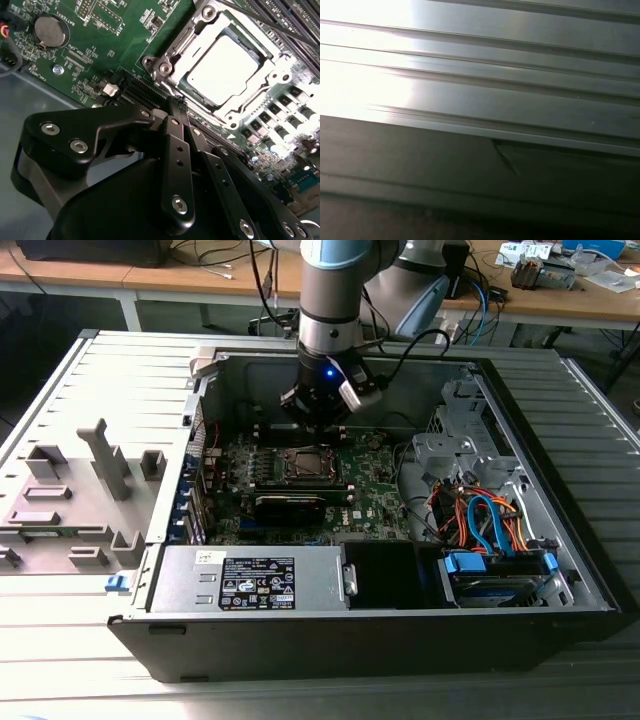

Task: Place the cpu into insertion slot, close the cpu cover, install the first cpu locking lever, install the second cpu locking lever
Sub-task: 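Install the first cpu locking lever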

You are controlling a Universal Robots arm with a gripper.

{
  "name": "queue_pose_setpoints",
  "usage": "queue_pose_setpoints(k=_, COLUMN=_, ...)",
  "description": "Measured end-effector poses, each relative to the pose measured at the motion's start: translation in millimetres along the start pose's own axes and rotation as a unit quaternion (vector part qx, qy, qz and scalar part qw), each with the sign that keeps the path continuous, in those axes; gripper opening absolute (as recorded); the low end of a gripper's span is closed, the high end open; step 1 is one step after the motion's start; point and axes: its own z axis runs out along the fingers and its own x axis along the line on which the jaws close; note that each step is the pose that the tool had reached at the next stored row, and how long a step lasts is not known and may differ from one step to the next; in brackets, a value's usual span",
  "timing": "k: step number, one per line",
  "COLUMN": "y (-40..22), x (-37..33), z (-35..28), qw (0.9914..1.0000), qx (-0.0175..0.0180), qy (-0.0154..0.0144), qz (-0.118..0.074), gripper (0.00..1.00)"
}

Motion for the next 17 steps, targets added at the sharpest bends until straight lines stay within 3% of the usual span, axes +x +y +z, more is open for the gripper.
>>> queue_pose_setpoints(k=5, y=2.0, x=11.9, z=-3.6, qw=0.99999, qx=0.0006, qy=-0.0050, qz=0.000, gripper=0.11)
queue_pose_setpoints(k=9, y=4.6, x=32.3, z=-4.0, qw=0.99993, qx=0.0016, qy=-0.0116, qz=0.000, gripper=0.11)
queue_pose_setpoints(k=17, y=5.2, x=38.1, z=-3.9, qw=0.99993, qx=0.0015, qy=-0.0118, qz=0.000, gripper=0.11)
